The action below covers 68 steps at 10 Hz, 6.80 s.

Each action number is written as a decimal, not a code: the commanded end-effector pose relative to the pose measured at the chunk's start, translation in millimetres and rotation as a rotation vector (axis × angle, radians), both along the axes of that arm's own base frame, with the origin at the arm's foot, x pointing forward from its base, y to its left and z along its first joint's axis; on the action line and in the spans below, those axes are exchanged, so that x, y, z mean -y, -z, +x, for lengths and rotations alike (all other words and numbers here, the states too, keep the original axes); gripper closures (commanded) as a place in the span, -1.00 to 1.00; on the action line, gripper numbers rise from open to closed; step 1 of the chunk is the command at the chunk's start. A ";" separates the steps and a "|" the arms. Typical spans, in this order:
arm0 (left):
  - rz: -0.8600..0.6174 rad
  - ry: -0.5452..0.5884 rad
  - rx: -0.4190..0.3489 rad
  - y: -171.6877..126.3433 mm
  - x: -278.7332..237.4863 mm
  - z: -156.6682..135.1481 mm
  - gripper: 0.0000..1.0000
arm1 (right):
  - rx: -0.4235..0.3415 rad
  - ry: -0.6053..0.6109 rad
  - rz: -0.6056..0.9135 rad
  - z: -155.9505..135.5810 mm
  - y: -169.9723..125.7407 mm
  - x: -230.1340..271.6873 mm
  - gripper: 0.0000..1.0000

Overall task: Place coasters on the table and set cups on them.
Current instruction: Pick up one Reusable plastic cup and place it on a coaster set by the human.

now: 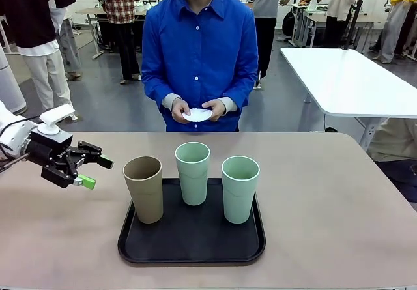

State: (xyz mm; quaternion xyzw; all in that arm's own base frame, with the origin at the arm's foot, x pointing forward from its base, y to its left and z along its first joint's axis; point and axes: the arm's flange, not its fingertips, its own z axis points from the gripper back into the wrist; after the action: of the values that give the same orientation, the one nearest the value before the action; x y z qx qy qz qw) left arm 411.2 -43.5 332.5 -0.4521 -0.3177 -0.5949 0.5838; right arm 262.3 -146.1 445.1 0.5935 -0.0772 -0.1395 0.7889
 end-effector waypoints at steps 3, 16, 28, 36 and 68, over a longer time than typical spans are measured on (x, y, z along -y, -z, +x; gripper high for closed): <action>-0.052 -0.044 0.066 18.3 3.1 1.0 -1.00 | 0.011 0.002 0.016 0.4 -0.6 -0.6 -1.00; -0.158 -0.048 0.028 62.2 20.0 0.1 -1.00 | 0.011 0.002 0.016 0.4 -0.6 -0.6 -1.00; -0.271 0.008 0.044 91.8 53.7 10.2 -1.00 | 0.011 0.002 0.016 0.4 -0.6 -0.6 -1.00; -0.253 0.067 0.039 104.2 82.4 7.2 -1.00 | 0.011 0.002 0.016 0.4 -0.6 -0.6 -1.00; -0.247 0.006 0.081 -83.9 75.8 -39.7 0.53 | 0.011 0.002 0.016 0.4 -0.6 -0.6 -1.00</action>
State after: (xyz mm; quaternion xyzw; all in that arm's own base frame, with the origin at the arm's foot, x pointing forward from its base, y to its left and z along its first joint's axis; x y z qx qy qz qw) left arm 378.5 -116.6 413.8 -0.4905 -0.4135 -0.5825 0.4991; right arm 262.4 -146.2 444.7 0.5936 -0.0766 -0.1398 0.7888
